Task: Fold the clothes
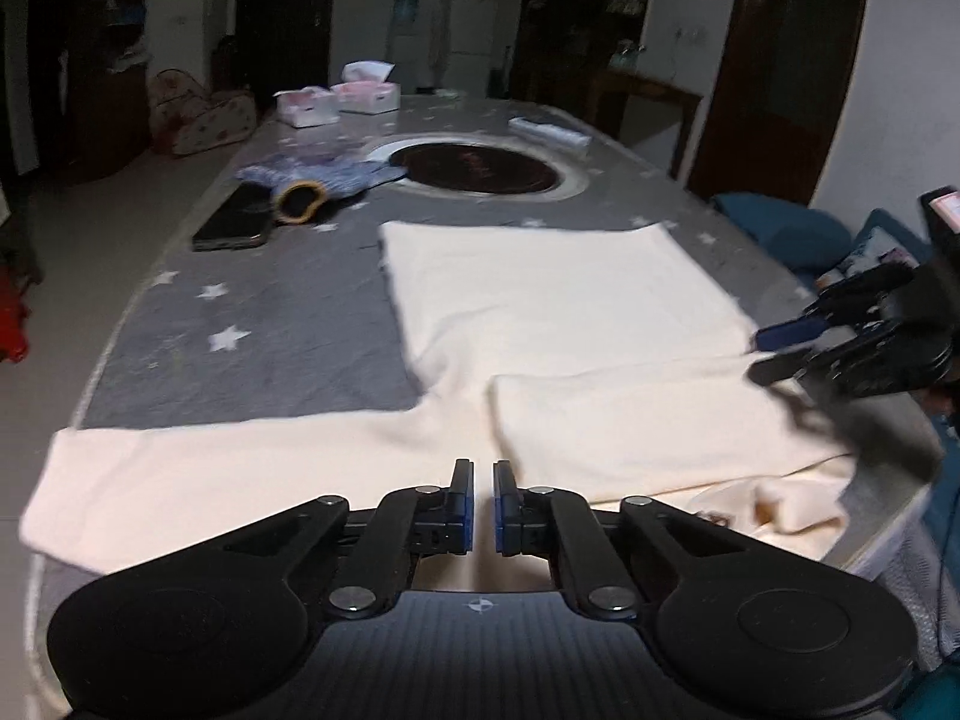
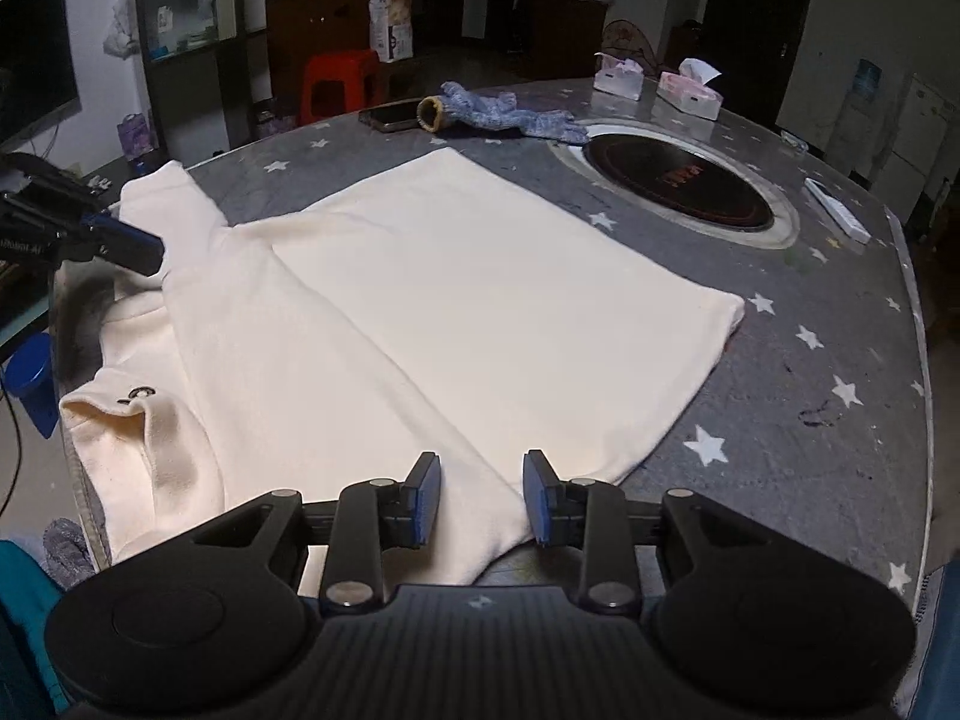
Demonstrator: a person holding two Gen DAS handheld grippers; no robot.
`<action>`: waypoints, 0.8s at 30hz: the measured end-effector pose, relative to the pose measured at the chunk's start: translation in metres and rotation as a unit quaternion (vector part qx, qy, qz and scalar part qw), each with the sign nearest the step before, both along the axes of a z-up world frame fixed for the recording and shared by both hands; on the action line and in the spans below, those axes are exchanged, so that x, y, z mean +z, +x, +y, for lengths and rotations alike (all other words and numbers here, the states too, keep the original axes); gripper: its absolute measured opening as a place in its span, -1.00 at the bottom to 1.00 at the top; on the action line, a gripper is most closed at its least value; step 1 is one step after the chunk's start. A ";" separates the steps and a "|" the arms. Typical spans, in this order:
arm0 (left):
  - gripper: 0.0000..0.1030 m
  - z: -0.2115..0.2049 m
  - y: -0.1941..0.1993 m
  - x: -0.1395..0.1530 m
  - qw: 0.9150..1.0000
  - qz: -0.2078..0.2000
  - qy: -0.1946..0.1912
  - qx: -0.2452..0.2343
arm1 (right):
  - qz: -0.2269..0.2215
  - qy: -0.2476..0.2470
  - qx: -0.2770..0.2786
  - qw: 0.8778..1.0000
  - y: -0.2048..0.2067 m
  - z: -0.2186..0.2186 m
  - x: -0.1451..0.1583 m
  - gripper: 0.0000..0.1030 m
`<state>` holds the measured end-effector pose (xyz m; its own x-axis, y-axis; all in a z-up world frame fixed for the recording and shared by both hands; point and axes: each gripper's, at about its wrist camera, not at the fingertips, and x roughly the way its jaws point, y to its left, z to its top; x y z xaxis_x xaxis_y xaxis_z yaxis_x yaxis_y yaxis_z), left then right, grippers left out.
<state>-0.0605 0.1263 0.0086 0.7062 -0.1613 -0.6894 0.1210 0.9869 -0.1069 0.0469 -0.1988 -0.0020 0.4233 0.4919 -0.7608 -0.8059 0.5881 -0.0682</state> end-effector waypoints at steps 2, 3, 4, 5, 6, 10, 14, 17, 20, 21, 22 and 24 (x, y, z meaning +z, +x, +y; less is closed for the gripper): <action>-0.78 0.001 -0.001 0.003 1.000 -0.007 -0.006 0.006 | 0.000 0.006 -0.002 1.000 -0.001 -0.001 0.004 -0.42; -0.76 -0.002 -0.001 0.005 1.000 -0.015 -0.011 0.000 | 0.003 0.011 0.001 1.000 -0.002 -0.001 0.005 -0.42; -0.74 -0.006 0.000 0.006 1.000 -0.022 -0.016 -0.009 | 0.007 0.016 0.003 1.000 -0.004 -0.002 0.007 -0.42; -0.70 -0.011 0.001 0.007 0.999 -0.027 -0.019 -0.020 | 0.010 0.020 0.007 1.000 -0.007 -0.001 0.007 -0.42; -0.69 -0.017 0.002 0.006 0.999 -0.032 -0.022 -0.031 | 0.012 0.022 0.011 1.000 -0.010 -0.001 0.006 -0.41; -0.69 -0.034 0.016 -0.007 0.998 -0.024 -0.026 -0.050 | 0.019 0.021 0.020 0.999 -0.020 0.002 -0.001 -0.40; -0.70 -0.030 0.017 -0.024 0.999 -0.008 -0.027 -0.041 | 0.024 0.021 0.018 0.999 -0.023 0.000 -0.007 -0.36; -0.62 -0.019 0.005 -0.018 0.998 -0.025 -0.043 -0.024 | 0.017 0.019 0.017 1.000 -0.025 0.001 -0.004 -0.35; -0.43 0.001 -0.011 -0.012 0.998 -0.050 -0.037 0.019 | 0.007 0.030 0.031 0.999 -0.029 0.007 0.001 -0.33; -0.43 0.010 -0.015 -0.012 0.997 -0.052 -0.037 0.041 | 0.008 0.034 0.035 0.999 -0.030 0.009 0.001 -0.32; -0.43 0.020 -0.018 -0.012 0.996 -0.054 -0.037 0.063 | 0.012 0.035 0.038 0.999 -0.030 0.012 -0.001 -0.32; -0.43 0.042 -0.025 -0.014 0.991 -0.052 -0.024 0.120 | 0.020 0.028 0.046 0.998 -0.030 0.019 -0.006 -0.32</action>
<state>-0.0857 0.1682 -0.0054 0.7950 -0.0103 -0.6065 -0.1042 0.9827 -0.1533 0.0167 -0.1797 -0.0083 0.3447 0.5698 -0.7460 -0.8577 0.5141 -0.0037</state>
